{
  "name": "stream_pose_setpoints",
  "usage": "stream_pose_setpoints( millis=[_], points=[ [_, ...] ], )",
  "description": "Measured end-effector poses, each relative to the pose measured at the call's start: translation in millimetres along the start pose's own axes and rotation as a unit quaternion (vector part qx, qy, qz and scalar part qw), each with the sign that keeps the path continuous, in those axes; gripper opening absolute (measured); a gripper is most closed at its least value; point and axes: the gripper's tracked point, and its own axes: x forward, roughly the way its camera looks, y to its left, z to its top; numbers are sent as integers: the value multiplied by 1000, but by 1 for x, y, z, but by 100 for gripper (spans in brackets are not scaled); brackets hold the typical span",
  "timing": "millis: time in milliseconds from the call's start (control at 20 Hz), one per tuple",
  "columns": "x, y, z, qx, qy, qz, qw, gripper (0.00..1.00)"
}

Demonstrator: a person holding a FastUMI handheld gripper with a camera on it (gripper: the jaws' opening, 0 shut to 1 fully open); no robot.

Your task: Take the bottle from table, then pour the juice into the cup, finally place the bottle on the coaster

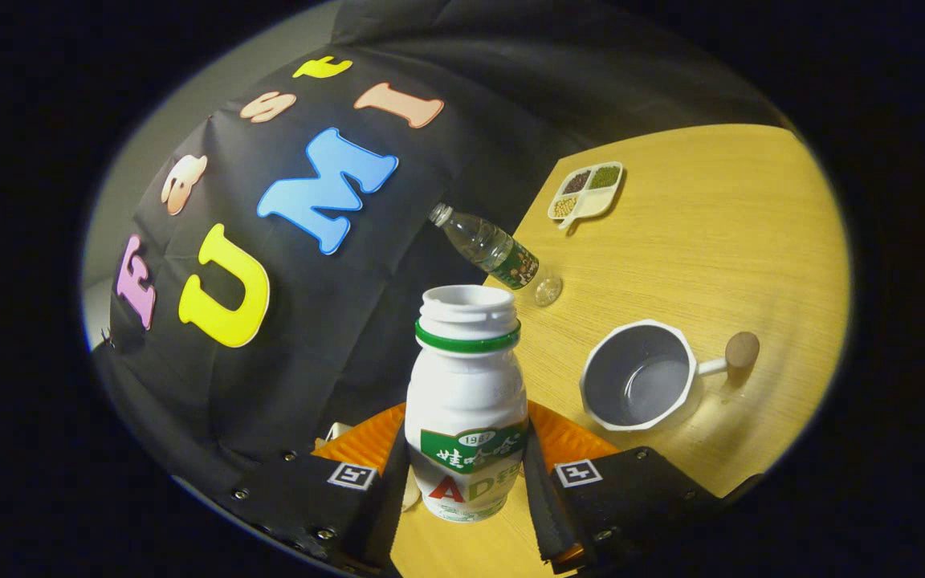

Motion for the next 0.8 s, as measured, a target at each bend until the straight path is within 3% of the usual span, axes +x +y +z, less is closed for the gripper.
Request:
stream_pose_setpoints(
  millis=[200,500,800],
  points=[
    [-3,2,-15,-103,8,-2,995,66],
    [-10,21,-34,-220,13,8,975,66],
    [-19,49,-23,-329,-34,14,944,66]
  ],
)
